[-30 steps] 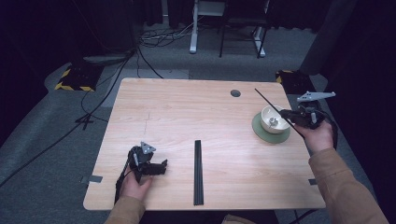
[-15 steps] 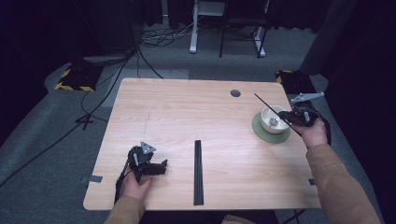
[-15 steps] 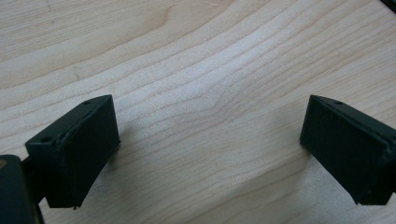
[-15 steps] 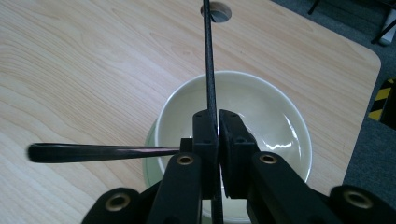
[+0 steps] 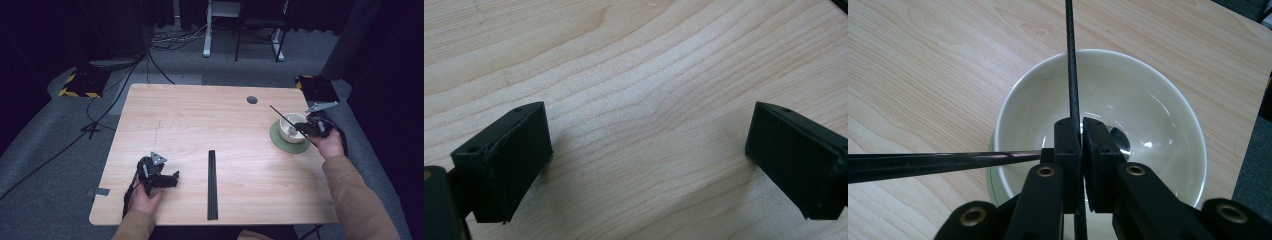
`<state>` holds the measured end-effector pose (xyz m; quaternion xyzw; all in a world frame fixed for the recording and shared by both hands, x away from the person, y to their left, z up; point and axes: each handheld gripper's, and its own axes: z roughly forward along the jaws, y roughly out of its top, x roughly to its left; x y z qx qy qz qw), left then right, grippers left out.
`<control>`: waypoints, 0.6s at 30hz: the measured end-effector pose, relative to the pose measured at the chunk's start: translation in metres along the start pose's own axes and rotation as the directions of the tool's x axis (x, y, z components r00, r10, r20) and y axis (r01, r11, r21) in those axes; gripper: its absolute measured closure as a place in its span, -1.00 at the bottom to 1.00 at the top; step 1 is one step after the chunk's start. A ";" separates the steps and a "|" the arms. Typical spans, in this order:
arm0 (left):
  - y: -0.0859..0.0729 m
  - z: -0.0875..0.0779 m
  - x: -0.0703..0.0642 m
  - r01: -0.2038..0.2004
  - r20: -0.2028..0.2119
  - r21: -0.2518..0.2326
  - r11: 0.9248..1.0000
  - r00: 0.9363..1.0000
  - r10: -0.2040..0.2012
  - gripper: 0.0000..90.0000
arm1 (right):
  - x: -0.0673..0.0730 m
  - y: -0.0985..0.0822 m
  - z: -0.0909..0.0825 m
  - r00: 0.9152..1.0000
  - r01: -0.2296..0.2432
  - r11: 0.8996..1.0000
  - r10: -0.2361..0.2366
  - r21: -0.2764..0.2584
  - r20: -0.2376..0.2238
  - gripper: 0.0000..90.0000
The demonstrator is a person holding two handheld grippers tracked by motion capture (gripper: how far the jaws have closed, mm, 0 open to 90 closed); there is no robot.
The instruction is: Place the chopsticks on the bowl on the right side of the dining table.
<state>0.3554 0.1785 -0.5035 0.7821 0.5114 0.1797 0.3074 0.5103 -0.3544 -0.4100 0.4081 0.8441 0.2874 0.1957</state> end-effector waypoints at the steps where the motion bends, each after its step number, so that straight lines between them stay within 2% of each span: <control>1: 0.000 0.000 0.000 0.000 0.001 -0.001 1.000 1.000 0.000 -0.89 | 0.000 0.000 0.001 1.000 0.003 1.000 -0.003 0.005 0.003 0.90; 3: 0.000 0.000 0.000 0.000 0.000 0.000 1.000 1.000 0.000 -0.89 | 0.001 0.000 0.002 1.000 0.005 1.000 -0.005 0.009 0.007 0.89; 4: 0.000 0.000 0.000 0.000 0.000 0.000 1.000 1.000 0.000 -0.89 | 0.001 -0.001 0.002 1.000 0.002 1.000 -0.002 -0.004 0.006 0.80; 5: 0.000 0.000 0.000 0.000 0.000 0.000 1.000 1.000 0.000 -0.89 | 0.001 -0.001 0.002 1.000 0.002 1.000 -0.002 -0.004 0.006 0.80; 7: 0.000 0.000 0.000 0.000 0.000 0.000 1.000 1.000 0.000 -0.89 | 0.001 0.000 0.001 1.000 -0.011 1.000 0.011 -0.014 0.003 0.66; 8: 0.000 0.000 0.000 0.001 0.000 0.000 1.000 1.000 -0.001 -0.89 | 0.001 0.001 -0.002 0.999 -0.033 0.999 0.033 -0.035 0.003 0.51; 9: 0.000 0.000 0.000 0.001 0.000 0.000 1.000 1.000 -0.001 -0.89 | 0.001 0.001 -0.002 0.999 -0.033 0.999 0.033 -0.035 0.003 0.51; 10: 0.000 0.000 0.000 0.000 0.000 0.000 1.000 1.000 0.000 -0.89 | 0.001 0.001 -0.007 0.999 -0.051 0.997 0.051 -0.064 -0.002 0.48; 13: 0.000 0.000 0.000 0.002 0.001 -0.001 1.000 1.000 -0.002 -0.89 | 0.001 0.003 -0.013 0.998 -0.059 0.995 0.058 -0.082 -0.007 0.42; 14: 0.000 0.000 0.000 0.000 0.000 0.000 1.000 1.000 0.000 -0.89 | 0.005 0.004 -0.020 0.996 -0.086 0.991 0.084 -0.100 -0.023 0.41; 16: 0.000 0.000 0.000 0.000 0.000 0.000 1.000 1.000 0.000 -0.89 | 0.006 0.005 -0.023 0.997 -0.075 0.991 0.073 -0.111 -0.026 0.39; 18: 0.000 0.000 0.000 0.001 0.001 -0.001 1.000 1.000 -0.001 -0.90 | 0.015 0.009 -0.035 0.995 -0.091 0.985 0.086 -0.143 -0.044 0.34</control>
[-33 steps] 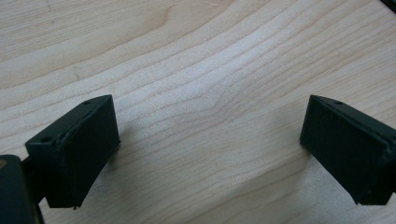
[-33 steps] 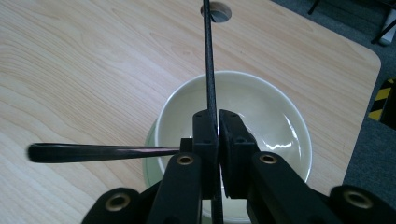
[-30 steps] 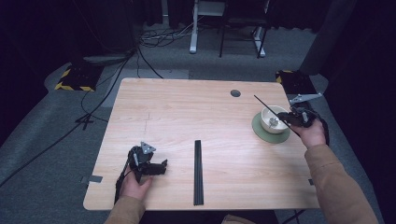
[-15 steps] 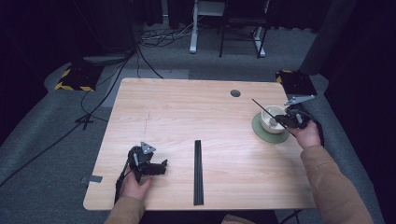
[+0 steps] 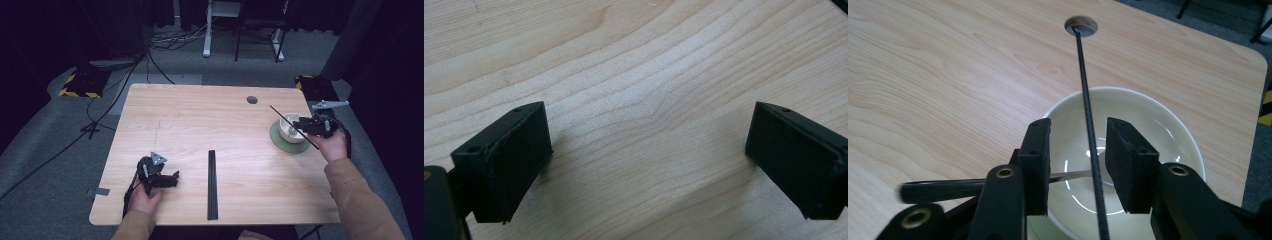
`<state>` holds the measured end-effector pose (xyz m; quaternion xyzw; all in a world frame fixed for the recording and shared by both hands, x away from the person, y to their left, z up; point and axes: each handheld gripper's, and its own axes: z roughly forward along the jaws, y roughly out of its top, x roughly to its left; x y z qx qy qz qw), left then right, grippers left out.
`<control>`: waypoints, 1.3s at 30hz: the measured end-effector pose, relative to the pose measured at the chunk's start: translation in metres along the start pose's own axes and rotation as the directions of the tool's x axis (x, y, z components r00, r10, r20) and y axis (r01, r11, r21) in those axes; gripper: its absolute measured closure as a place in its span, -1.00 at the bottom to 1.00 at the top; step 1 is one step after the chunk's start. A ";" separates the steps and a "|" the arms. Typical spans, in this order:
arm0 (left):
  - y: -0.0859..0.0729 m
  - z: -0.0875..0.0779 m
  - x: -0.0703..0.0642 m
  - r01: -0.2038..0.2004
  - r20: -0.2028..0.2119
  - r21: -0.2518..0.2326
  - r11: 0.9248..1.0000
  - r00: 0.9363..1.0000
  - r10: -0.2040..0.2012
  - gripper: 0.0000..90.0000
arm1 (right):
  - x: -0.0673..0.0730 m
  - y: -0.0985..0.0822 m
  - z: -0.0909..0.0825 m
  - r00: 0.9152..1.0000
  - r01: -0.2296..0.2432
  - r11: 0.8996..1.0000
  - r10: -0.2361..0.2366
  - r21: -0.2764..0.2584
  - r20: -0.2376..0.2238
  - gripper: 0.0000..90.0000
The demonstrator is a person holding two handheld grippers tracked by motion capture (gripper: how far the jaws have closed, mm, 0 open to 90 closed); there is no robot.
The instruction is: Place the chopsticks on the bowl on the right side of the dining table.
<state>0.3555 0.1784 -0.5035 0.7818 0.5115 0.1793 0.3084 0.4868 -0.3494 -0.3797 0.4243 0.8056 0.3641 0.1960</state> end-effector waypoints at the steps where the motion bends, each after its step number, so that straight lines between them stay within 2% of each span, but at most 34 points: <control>1: 0.000 0.000 0.000 -0.004 -0.004 -0.003 1.000 1.000 0.004 -0.90 | 0.000 0.000 0.000 1.000 0.000 1.000 0.000 0.000 0.000 0.34; 3: 0.001 0.001 0.000 0.001 -0.006 0.000 1.000 1.000 -0.001 -0.90 | 0.011 0.003 -0.011 0.999 -0.022 0.999 0.021 -0.031 -0.026 0.30; 5: 0.002 0.001 0.000 -0.002 -0.003 0.002 1.000 1.000 0.002 -0.90 | 0.015 0.004 -0.014 0.999 -0.020 0.999 0.018 -0.037 -0.034 0.30; 12: 0.002 0.001 0.000 -0.003 -0.003 0.002 1.000 1.000 0.003 -0.90 | 0.045 0.010 -0.031 0.996 0.030 0.997 -0.036 -0.077 -0.082 0.27; 15: 0.002 0.001 0.000 -0.003 -0.003 0.002 1.000 1.000 0.003 -0.90 | 0.060 0.011 -0.037 0.992 0.045 0.995 -0.055 -0.091 -0.112 0.27; 16: 0.002 0.001 0.000 -0.002 -0.003 0.002 1.000 1.000 0.002 -0.90 | 0.071 0.012 -0.040 0.989 0.069 0.993 -0.082 -0.098 -0.125 0.26; 17: 0.002 0.001 0.000 -0.002 -0.003 0.002 1.000 1.000 0.002 -0.90 | 0.071 0.012 -0.040 0.989 0.069 0.993 -0.082 -0.098 -0.125 0.26; 22: 0.002 0.001 0.000 -0.002 -0.002 0.003 1.000 1.000 0.002 -0.90 | 0.101 0.012 -0.042 0.974 0.131 0.986 -0.148 -0.107 -0.169 0.26; 25: 0.002 0.001 0.000 -0.002 -0.002 0.003 1.000 1.000 0.002 -0.90 | 0.117 0.012 -0.040 0.965 0.144 0.984 -0.163 -0.106 -0.203 0.26; 27: 0.002 0.001 0.000 -0.002 -0.001 0.003 1.000 1.000 0.002 -0.90 | 0.131 0.013 -0.038 0.958 0.148 0.982 -0.172 -0.115 -0.230 0.25; 28: 0.002 0.001 0.000 -0.002 -0.002 0.003 1.000 1.000 0.002 -0.90 | 0.131 0.013 -0.038 0.958 0.148 0.982 -0.172 -0.115 -0.230 0.25; 30: 0.002 0.001 0.000 -0.002 -0.002 0.003 1.000 1.000 0.002 -0.90 | 0.145 0.014 -0.036 0.952 0.164 0.981 -0.185 -0.104 -0.244 0.25; 31: 0.002 0.001 0.000 -0.002 -0.002 0.003 1.000 1.000 0.002 -0.90 | 0.145 0.014 -0.036 0.952 0.164 0.981 -0.185 -0.104 -0.244 0.25; 32: 0.002 0.001 0.000 -0.002 -0.002 0.003 1.000 1.000 0.002 -0.90 | 0.153 0.015 -0.034 0.945 0.163 0.980 -0.187 -0.110 -0.269 0.25; 33: 0.002 0.001 0.000 -0.002 -0.002 0.003 1.000 1.000 0.002 -0.90 | 0.153 0.015 -0.034 0.945 0.163 0.980 -0.187 -0.110 -0.269 0.25; 39: 0.002 0.001 0.000 -0.002 -0.002 0.003 1.000 1.000 0.002 -0.90 | 0.176 0.011 -0.019 0.927 0.163 0.981 -0.189 -0.104 -0.323 0.23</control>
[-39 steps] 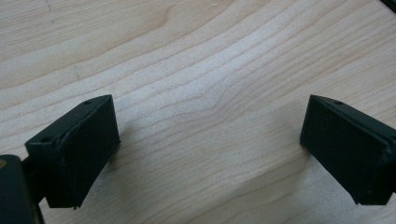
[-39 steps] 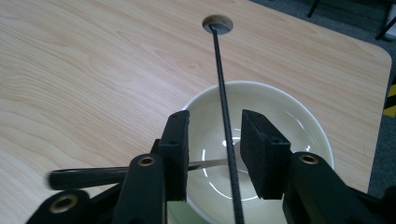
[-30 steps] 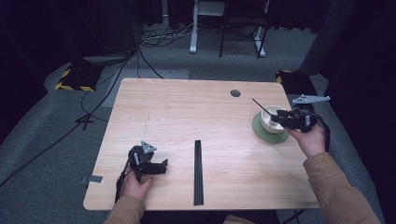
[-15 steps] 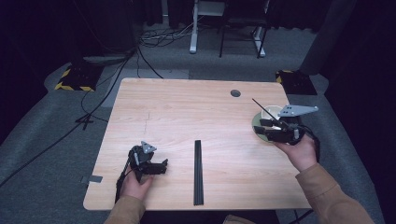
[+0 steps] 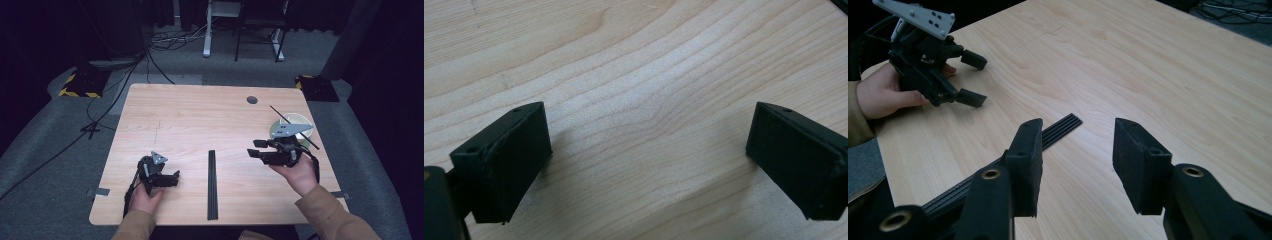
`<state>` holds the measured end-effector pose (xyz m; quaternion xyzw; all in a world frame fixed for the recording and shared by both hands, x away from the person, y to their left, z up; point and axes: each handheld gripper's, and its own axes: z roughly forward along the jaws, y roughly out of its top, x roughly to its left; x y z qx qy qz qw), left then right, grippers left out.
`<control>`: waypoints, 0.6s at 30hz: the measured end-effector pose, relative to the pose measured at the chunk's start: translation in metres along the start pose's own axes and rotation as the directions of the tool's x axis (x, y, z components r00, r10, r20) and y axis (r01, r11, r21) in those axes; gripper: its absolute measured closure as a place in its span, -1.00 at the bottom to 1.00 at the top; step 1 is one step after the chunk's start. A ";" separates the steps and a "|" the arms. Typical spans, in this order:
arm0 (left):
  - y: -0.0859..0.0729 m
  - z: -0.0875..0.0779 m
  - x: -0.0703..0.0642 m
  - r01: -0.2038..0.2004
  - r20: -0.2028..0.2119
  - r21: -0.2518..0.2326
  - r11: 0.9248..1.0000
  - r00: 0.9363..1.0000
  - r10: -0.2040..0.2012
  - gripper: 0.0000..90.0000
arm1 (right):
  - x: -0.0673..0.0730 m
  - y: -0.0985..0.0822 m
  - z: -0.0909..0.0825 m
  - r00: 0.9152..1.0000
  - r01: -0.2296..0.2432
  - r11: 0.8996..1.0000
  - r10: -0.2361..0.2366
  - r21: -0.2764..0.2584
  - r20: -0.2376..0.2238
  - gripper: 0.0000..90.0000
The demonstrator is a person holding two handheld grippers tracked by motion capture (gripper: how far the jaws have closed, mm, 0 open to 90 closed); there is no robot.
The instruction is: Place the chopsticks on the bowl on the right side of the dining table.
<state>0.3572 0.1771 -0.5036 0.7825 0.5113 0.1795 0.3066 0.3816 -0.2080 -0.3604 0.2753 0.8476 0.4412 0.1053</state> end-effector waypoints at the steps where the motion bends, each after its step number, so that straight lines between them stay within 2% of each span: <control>1: 0.000 0.000 0.000 0.000 0.000 0.000 1.000 1.000 0.000 -0.90 | 0.005 -0.002 0.008 1.000 0.000 1.000 0.000 0.006 -0.014 0.22; 2: 0.000 0.000 0.000 0.000 0.000 0.000 1.000 1.000 0.000 -0.90 | 0.005 -0.002 0.008 1.000 0.000 1.000 0.000 0.006 -0.014 0.22; 3: 0.000 0.000 0.000 -0.001 -0.001 0.000 1.000 1.000 0.001 -0.90 | 0.009 -0.004 0.015 0.999 0.003 1.000 -0.002 0.011 -0.033 0.18; 4: 0.000 0.000 0.000 0.000 0.000 0.000 1.000 1.000 0.000 -0.90 | 0.009 -0.004 0.015 0.999 0.003 1.000 -0.002 0.011 -0.033 0.18; 9: 0.000 0.000 0.000 -0.002 0.001 0.000 1.000 1.000 0.002 -0.90 | 0.020 -0.011 0.036 0.997 -0.002 0.999 0.005 0.034 -0.079 0.16; 11: 0.000 0.000 0.000 0.000 0.000 0.000 1.000 1.000 0.000 -0.90 | 0.021 -0.013 0.039 0.996 0.001 0.999 0.003 0.038 -0.084 0.16; 16: 0.000 0.000 0.000 0.000 0.000 0.000 1.000 1.000 0.000 -0.90 | 0.027 -0.018 0.053 0.989 -0.038 0.998 0.044 0.044 -0.144 0.11; 18: 0.000 0.000 0.000 -0.001 0.000 0.000 1.000 1.000 0.001 -0.90 | 0.029 -0.020 0.059 0.988 -0.043 0.998 0.050 0.049 -0.148 0.09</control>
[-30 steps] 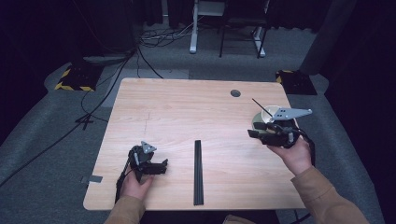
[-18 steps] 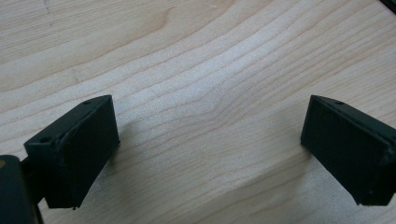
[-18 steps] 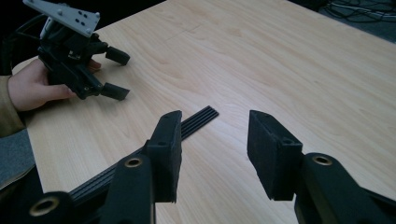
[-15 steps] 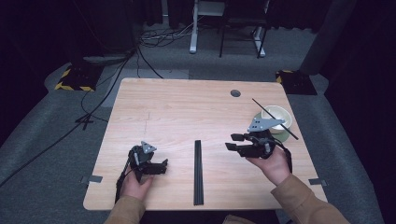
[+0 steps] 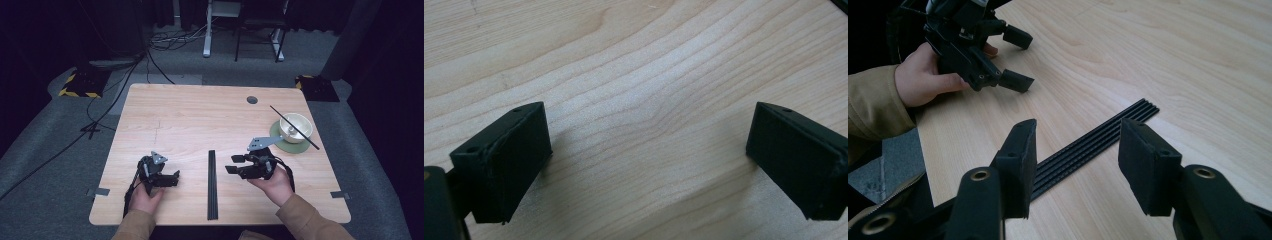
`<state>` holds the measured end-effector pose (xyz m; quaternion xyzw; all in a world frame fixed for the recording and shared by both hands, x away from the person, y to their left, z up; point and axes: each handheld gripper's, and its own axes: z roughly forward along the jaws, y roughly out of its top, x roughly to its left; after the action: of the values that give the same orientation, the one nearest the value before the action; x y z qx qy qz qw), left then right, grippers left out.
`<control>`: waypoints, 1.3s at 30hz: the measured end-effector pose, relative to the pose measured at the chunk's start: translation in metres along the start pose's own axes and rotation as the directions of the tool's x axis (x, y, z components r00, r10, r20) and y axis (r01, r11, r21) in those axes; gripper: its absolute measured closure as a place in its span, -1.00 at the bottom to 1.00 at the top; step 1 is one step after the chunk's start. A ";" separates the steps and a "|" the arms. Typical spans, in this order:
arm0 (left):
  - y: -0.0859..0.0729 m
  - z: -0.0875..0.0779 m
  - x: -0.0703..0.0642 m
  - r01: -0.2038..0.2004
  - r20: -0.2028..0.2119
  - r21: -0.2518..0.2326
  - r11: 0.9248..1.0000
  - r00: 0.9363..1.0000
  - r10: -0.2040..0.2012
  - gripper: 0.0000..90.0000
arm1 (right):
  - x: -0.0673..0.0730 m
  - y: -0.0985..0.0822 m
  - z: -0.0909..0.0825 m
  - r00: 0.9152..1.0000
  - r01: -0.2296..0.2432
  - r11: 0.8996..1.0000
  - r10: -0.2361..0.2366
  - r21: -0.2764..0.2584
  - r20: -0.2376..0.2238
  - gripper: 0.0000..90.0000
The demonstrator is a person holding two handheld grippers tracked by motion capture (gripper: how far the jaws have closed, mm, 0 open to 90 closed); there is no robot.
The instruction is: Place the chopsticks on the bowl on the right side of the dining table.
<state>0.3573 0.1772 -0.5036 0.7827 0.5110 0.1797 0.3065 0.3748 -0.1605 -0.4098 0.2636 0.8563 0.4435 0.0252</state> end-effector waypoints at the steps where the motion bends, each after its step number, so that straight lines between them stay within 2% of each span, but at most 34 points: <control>1: 0.000 0.000 0.000 0.000 -0.002 0.000 1.000 1.000 0.000 -0.90 | 0.001 -0.002 0.003 1.000 -0.008 1.000 0.008 0.000 0.000 0.08; 5: 0.000 0.000 0.000 0.000 0.000 0.000 1.000 1.000 0.000 -0.90 | 0.004 -0.009 0.017 1.000 -0.012 1.000 0.011 0.004 0.018 0.07; 10: 0.000 0.000 0.000 0.000 0.000 0.000 1.000 1.000 0.000 -0.90 | 0.007 -0.023 0.040 0.999 -0.018 0.998 0.016 0.056 0.034 0.07; 17: 0.000 0.000 0.000 0.001 0.000 0.000 1.000 1.000 -0.001 -0.90 | 0.011 -0.036 0.057 0.998 -0.004 0.997 -0.001 0.082 0.058 0.06; 21: 0.000 0.000 0.000 0.001 0.001 0.001 1.000 1.000 -0.001 -0.90 | 0.012 -0.039 0.062 0.999 0.010 0.995 -0.015 0.096 0.048 0.06; 25: 0.000 0.000 0.000 0.000 -0.002 0.000 1.000 1.000 0.000 -0.90 | 0.015 -0.043 0.066 0.997 0.038 0.994 -0.045 0.106 0.068 0.05; 28: 0.000 0.000 0.000 0.000 -0.001 0.000 1.000 1.000 0.000 -0.90 | 0.019 -0.045 0.070 0.996 0.034 0.992 -0.043 0.118 0.078 0.05; 30: 0.000 0.000 0.000 0.000 -0.001 0.000 1.000 1.000 0.000 -0.90 | 0.020 -0.047 0.073 0.992 0.071 0.988 -0.084 0.139 0.091 0.05; 33: 0.000 0.000 0.000 0.000 0.000 0.000 1.000 1.000 0.000 -0.90 | 0.024 -0.048 0.076 0.992 0.066 0.987 -0.081 0.145 0.098 0.05; 35: 0.000 0.000 0.000 0.000 -0.002 0.000 1.000 1.000 0.000 -0.90 | 0.024 -0.049 0.076 0.988 0.094 0.983 -0.112 0.156 0.111 0.05; 37: 0.000 0.000 0.000 0.000 -0.002 0.000 1.000 1.000 0.000 -0.90 | 0.024 -0.049 0.076 0.988 0.092 0.983 -0.110 0.157 0.111 0.05; 38: 0.000 0.000 0.000 0.000 0.001 0.001 1.000 1.000 0.000 -0.90 | 0.026 -0.049 0.077 0.991 0.066 0.987 -0.082 0.145 0.108 0.05; 39: 0.000 0.000 0.000 0.000 0.001 0.001 1.000 1.000 0.000 -0.90 | 0.025 -0.049 0.077 0.991 0.067 0.987 -0.084 0.147 0.109 0.05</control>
<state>0.3573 0.1772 -0.5036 0.7828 0.5111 0.1792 0.3064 0.3534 -0.1138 -0.4898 0.2572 0.8923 0.3639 0.0723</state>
